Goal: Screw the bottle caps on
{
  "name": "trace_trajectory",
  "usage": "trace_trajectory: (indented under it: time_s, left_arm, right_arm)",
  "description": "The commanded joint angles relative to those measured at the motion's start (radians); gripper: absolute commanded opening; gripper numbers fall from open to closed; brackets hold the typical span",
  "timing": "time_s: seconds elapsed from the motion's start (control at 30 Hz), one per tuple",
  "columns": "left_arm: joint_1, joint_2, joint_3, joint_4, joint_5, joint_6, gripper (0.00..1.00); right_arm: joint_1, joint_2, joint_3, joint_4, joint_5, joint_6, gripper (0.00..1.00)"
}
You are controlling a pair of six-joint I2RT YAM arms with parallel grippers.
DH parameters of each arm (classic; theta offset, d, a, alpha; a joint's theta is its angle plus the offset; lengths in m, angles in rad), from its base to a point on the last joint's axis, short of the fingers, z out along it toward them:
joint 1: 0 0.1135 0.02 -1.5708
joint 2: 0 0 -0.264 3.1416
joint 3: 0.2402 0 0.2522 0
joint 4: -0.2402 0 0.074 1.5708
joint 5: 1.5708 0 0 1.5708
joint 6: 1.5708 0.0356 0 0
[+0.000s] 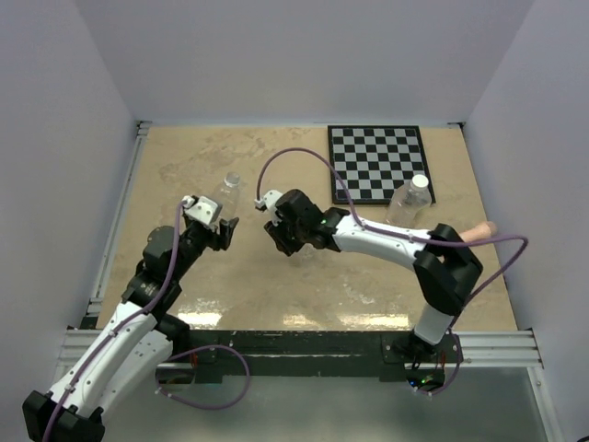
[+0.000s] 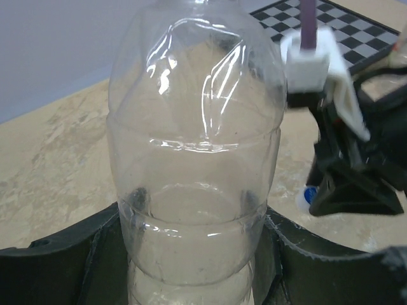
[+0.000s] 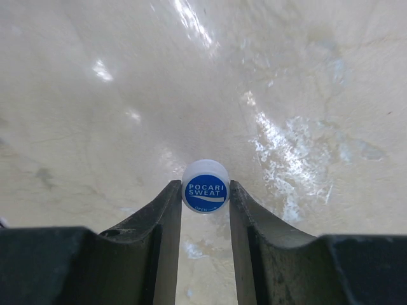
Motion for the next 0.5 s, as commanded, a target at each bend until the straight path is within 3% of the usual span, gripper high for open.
trace_trajectory:
  time_s: [0.0, 0.3, 0.47]
  left_arm:
    - [0.005, 0.012, 0.002, 0.074, 0.192, 0.039, 0.16]
    - [0.005, 0.038, 0.002, 0.09, 0.456, 0.091, 0.16]
    - [0.005, 0.06, 0.014, 0.082, 0.583, 0.127, 0.16]
  right_arm:
    - [-0.049, -0.17, -0.01, 0.073, -0.115, -0.042, 0.0]
    - [-0.218, -0.461, -0.056, 0.113, -0.403, -0.131, 0.0]
    - [-0.24, -0.566, -0.016, 0.093, -0.525, -0.197, 0.0]
